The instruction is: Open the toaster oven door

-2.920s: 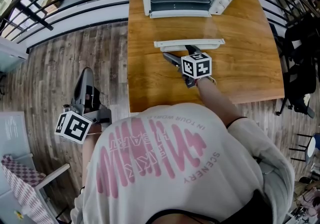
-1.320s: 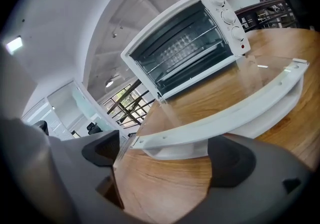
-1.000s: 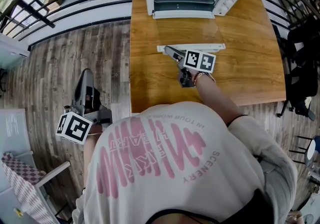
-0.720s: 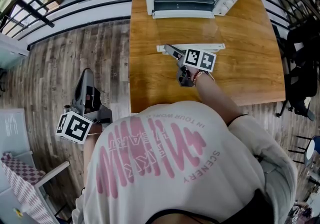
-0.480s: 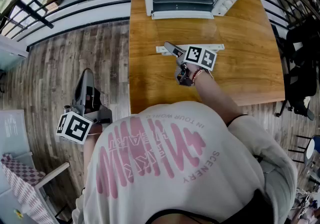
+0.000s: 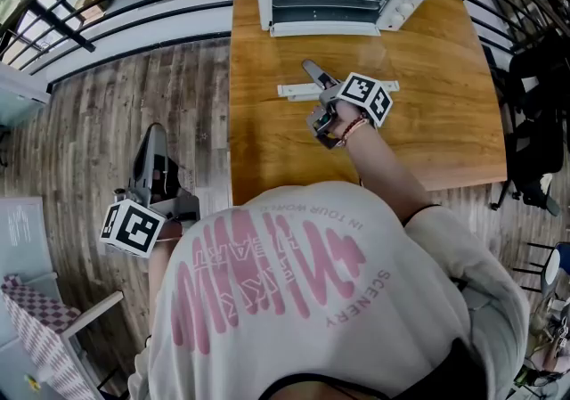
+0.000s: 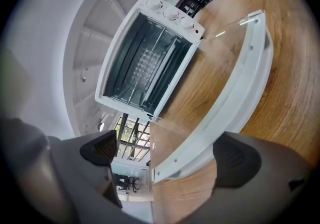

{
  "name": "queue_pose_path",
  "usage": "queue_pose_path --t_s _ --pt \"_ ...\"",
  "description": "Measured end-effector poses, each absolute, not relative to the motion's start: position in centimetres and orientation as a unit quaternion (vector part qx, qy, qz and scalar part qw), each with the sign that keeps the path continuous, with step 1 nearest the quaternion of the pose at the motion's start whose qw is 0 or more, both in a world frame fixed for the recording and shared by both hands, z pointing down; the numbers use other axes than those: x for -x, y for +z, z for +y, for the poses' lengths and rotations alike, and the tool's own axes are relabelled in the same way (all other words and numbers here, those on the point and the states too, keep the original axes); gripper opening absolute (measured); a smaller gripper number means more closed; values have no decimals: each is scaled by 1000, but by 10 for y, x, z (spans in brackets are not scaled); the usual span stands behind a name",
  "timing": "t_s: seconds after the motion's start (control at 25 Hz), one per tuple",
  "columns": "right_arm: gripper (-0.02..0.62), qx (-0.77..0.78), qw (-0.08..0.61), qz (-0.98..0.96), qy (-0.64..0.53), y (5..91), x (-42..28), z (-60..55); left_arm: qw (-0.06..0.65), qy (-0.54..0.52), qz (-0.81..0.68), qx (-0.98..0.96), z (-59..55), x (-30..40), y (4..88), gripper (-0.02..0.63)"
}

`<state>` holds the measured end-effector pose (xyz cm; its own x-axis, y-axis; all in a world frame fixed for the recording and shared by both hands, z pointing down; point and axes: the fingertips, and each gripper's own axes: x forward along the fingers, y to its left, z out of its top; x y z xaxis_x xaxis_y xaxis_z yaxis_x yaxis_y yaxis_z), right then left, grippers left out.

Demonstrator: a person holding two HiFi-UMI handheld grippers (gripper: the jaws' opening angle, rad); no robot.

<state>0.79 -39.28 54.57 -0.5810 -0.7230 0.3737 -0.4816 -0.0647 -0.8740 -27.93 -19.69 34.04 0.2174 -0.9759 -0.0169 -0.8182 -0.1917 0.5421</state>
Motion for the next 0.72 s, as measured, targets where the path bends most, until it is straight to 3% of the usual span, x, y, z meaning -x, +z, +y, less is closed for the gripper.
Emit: queue_pose_path --t_s 0.2,0.56,0.72 --pt "589 452 138 637 -609 545 -13 -402 215 -183 -598 -750 -199 280 339 21" --pt "586 449 139 638 -610 546 -15 -400 218 -183 -598 -749 -198 280 342 21" --pt "552 456 133 642 -603 548 -17 -398 225 -183 -597 -748 -196 284 347 21"
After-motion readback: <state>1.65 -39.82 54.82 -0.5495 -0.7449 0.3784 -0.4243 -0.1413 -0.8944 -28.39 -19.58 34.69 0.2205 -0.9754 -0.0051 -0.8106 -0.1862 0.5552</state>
